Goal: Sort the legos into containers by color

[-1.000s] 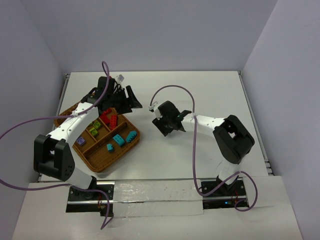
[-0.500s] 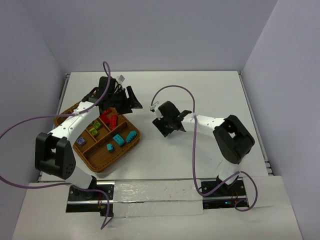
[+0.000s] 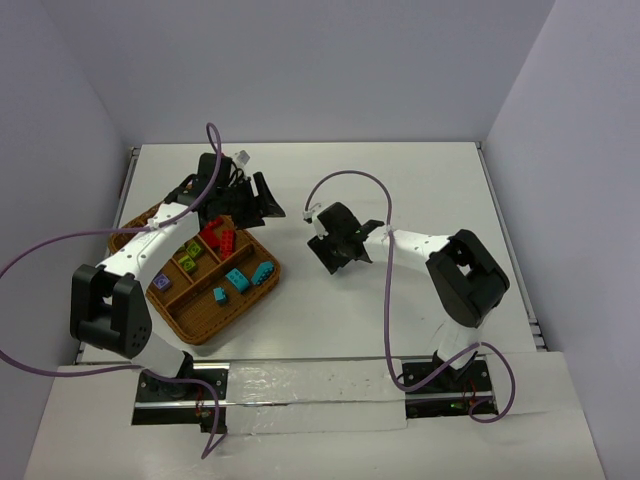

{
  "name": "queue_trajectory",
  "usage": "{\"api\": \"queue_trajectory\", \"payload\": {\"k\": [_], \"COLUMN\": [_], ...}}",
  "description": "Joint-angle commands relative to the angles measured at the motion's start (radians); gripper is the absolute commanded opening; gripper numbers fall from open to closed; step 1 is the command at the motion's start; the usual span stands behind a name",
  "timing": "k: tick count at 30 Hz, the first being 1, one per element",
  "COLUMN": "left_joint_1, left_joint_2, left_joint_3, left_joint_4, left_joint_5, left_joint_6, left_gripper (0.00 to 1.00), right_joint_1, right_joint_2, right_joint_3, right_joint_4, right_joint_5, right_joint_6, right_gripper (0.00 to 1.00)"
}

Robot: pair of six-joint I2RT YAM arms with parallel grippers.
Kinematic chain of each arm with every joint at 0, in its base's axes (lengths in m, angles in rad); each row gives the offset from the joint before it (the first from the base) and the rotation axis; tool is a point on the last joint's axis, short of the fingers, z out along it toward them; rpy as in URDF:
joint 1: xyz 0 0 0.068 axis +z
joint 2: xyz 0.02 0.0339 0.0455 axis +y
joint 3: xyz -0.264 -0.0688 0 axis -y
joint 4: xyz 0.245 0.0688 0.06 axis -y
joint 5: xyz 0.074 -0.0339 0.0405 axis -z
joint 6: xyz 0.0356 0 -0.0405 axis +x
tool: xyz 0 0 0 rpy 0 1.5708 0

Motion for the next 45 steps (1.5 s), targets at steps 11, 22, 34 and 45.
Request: {"api": "queue_trajectory", "payload": {"k": [11, 22, 34, 45], "left_joint_1": [-0.007, -0.025, -0.029, -0.078], "left_joint_2": [0.003, 0.035, 0.045, 0.141], "left_joint_3": [0.050, 0.045, -0.114, -0.116], "left_joint_4": [0.006, 0.053, 0.356, 0.395], "left_joint_5": [0.018, 0.238, 0.542, 0.527], "left_joint_6": [0.018, 0.045, -0.110, -0.130], "left_gripper": [0.74, 0.94, 0.88, 0.85], "right_joint_1": [-0.016, -0.016, -0.016, -0.012], "right_joint_2": [-0.003, -0.269, -0.420, -0.425], "right_joint_3": [0.010, -0.100, -0.181, -0.124], "right_joint_4": [-0.006, 0.096, 0.189, 0.190], "right_joint_5": [-0.015, -0.050, -0.147, -0.194], "right_joint_6": [0.021, -0.002, 0.019, 0.026], "right_gripper": [0.20, 0.05, 0.01, 0.02]}}
